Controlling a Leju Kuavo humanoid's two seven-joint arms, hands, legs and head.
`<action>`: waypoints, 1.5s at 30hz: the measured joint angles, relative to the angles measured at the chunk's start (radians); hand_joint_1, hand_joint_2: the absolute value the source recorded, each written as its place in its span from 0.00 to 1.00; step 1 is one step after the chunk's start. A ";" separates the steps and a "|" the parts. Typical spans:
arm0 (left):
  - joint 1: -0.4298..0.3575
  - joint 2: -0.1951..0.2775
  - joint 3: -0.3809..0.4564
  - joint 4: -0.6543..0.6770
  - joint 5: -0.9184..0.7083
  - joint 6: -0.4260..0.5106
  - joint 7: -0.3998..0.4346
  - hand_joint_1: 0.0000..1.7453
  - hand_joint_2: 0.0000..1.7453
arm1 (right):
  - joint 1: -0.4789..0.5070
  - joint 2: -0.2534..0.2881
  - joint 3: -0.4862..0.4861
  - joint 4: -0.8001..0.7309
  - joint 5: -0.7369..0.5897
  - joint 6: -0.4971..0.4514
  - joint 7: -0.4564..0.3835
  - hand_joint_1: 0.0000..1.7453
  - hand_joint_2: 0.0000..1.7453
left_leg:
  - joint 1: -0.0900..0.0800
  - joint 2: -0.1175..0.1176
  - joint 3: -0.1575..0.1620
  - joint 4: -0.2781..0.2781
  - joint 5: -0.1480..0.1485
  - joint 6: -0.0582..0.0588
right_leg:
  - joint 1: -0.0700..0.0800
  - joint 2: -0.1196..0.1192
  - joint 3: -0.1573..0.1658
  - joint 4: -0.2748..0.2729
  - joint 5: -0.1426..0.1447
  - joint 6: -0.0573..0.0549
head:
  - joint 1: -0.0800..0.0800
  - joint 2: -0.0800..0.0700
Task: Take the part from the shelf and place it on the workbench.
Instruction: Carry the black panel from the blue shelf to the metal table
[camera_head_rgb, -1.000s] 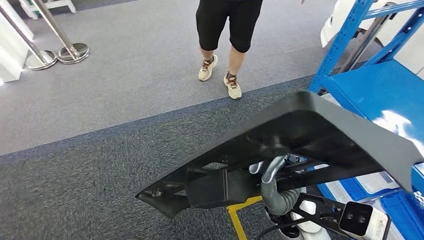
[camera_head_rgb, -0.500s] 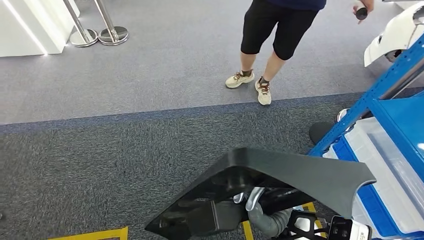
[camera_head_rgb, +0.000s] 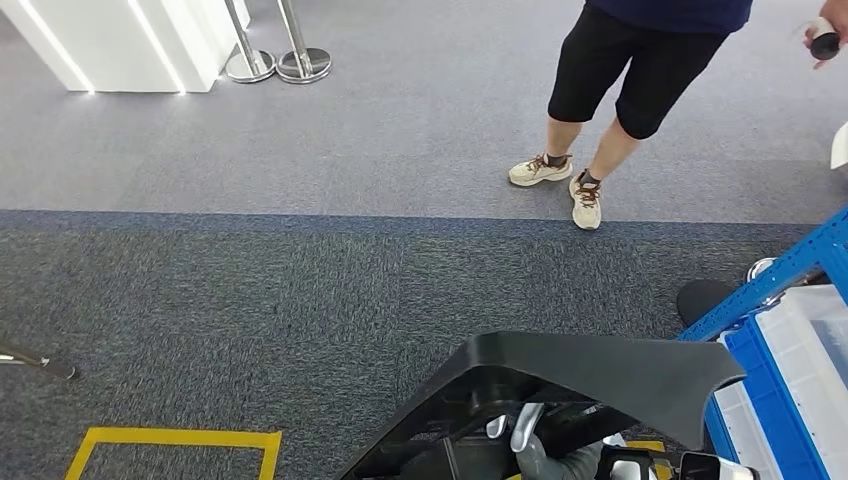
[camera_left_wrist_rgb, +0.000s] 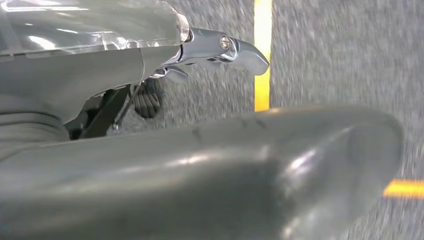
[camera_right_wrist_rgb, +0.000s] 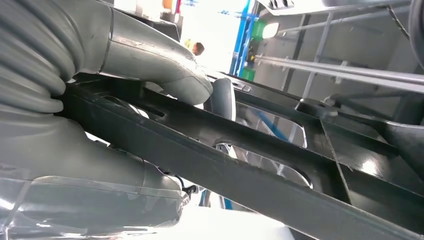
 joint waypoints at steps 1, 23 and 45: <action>-0.003 -0.001 0.000 0.000 0.000 0.000 0.000 0.00 0.00 | -0.006 -0.008 -0.004 0.003 -0.013 -0.004 0.000 1.00 1.00 | -0.001 0.016 -0.032 0.067 -0.033 -0.002 | 0.003 -0.015 0.000 0.000 -0.001 -0.003 | 0.000 0.000; -0.029 -0.009 0.028 -0.001 0.008 -0.013 -0.018 0.00 0.00 | -0.363 -0.189 0.194 0.104 -0.217 -0.339 0.000 1.00 1.00 | -0.012 -0.065 0.076 -0.115 0.058 0.048 | -0.012 0.046 -0.046 0.074 -0.002 0.051 | 0.000 0.000; -0.046 -0.011 0.033 -0.001 0.009 -0.050 -0.027 0.00 0.00 | -0.374 0.096 0.283 0.195 0.099 -0.238 0.058 1.00 1.00 | -0.014 0.060 0.063 -0.129 0.068 0.050 | 0.008 -0.083 -0.003 0.051 -0.057 0.034 | 0.000 0.000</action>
